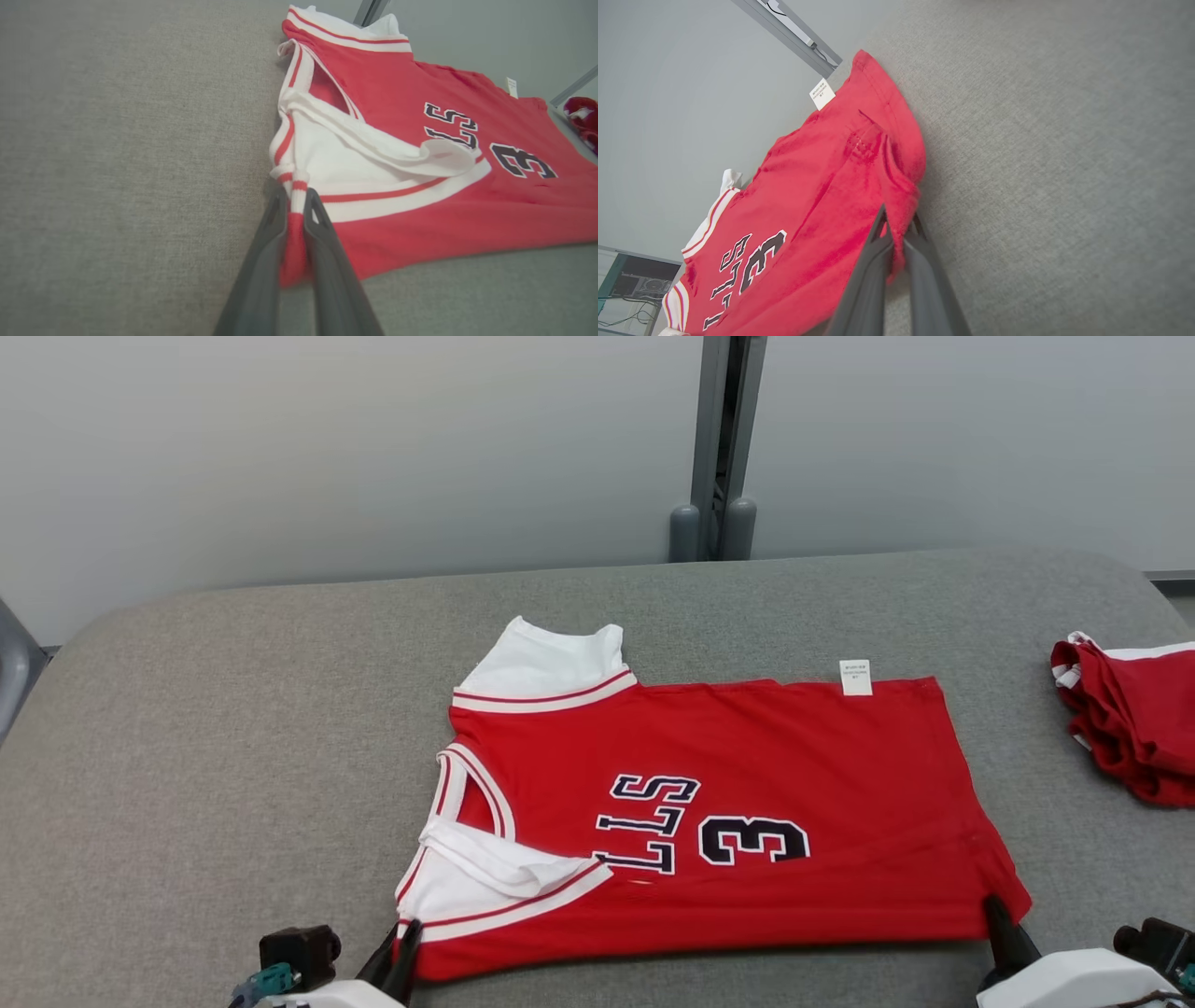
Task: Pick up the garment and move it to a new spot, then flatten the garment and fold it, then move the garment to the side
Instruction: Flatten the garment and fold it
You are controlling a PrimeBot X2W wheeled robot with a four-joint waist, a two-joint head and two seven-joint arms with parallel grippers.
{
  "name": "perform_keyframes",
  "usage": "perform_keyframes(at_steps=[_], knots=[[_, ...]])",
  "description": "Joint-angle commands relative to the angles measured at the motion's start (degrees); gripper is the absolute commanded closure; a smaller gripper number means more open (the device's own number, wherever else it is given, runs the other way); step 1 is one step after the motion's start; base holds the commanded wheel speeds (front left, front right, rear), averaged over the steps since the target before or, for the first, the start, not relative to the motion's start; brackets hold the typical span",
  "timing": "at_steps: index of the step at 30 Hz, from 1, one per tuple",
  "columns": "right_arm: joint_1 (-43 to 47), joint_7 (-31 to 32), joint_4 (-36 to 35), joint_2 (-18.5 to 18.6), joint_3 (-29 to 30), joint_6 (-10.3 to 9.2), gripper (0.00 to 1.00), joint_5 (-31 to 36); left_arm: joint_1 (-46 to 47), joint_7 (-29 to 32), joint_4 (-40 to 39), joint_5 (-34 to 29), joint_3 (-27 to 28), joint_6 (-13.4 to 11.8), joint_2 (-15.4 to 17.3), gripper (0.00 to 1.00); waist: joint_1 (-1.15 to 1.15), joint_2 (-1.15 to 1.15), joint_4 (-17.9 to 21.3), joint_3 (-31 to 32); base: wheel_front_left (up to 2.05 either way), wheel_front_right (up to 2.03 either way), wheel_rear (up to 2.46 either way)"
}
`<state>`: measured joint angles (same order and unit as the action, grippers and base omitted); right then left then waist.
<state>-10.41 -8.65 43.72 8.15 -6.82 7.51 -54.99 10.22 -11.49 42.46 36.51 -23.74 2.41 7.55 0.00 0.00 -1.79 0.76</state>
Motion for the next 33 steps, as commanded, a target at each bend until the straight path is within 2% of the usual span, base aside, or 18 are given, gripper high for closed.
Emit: perform_keyframes(at_steps=[1, 14, 23, 24, 25, 26, 28, 33], knots=[[1.2, -0.6, -0.5, 1.1, -0.2, -0.05, 1.0, -0.6, -1.2, 0.6, -0.2, 0.7, 0.3, -0.3, 1.2, 1.0, 0.0, 0.0, 0.8, 0.6, 0.0, 0.0, 0.0], [7.6, 0.7, -4.2, 3.4, -1.6, -0.05, 1.0, -2.6, -11.4, 4.3, -6.8, 2.2, -0.3, -1.4, 4.7, 1.0, 0.0, 0.0, 2.6, 3.0, 0.0, 0.0, 0.0], [12.6, 2.8, -8.7, 5.1, -0.4, -0.06, 1.0, -3.1, -17.9, 7.5, -17.1, 2.4, -0.8, -4.5, 6.8, 1.0, 0.0, 0.0, 1.3, 3.5, 0.0, 0.0, 0.0], [12.8, 3.0, -9.0, 5.1, -0.1, -0.06, 0.81, -3.3, -18.2, 7.7, -17.8, 2.5, -0.9, -4.7, 6.8, 1.0, 0.0, 0.0, 1.2, 3.6, 0.0, 0.0, 0.0], [13.1, 3.3, -9.3, 5.0, 0.2, -0.06, 0.0, -3.3, -18.5, 7.8, -18.6, 2.6, -0.9, -4.9, 6.8, 1.0, 0.0, 0.0, 1.2, 3.6, 0.0, 0.0, 0.0], [13.3, 3.5, -9.5, 4.9, 0.5, -0.06, 0.0, -3.4, -18.7, 8.0, -19.3, 2.7, -0.9, -4.8, 6.8, 0.78, 0.0, 0.0, 1.1, 3.5, 0.0, 0.0, 0.0], [13.4, 3.8, -10.1, 4.8, 1.0, -0.02, 0.0, -2.9, -19.0, 8.3, -20.5, 2.8, -1.1, -5.1, 6.7, 0.0, 0.0, 0.0, 0.9, 3.5, 0.0, 0.0, 0.0], [12.8, 3.2, -10.9, 5.4, 2.7, -0.03, 0.0, 0.2, -19.0, 8.7, -22.6, 2.9, -1.2, -5.7, 6.8, 0.0, 0.0, 0.0, 0.9, 3.7, 0.0, 0.0, 0.0]])
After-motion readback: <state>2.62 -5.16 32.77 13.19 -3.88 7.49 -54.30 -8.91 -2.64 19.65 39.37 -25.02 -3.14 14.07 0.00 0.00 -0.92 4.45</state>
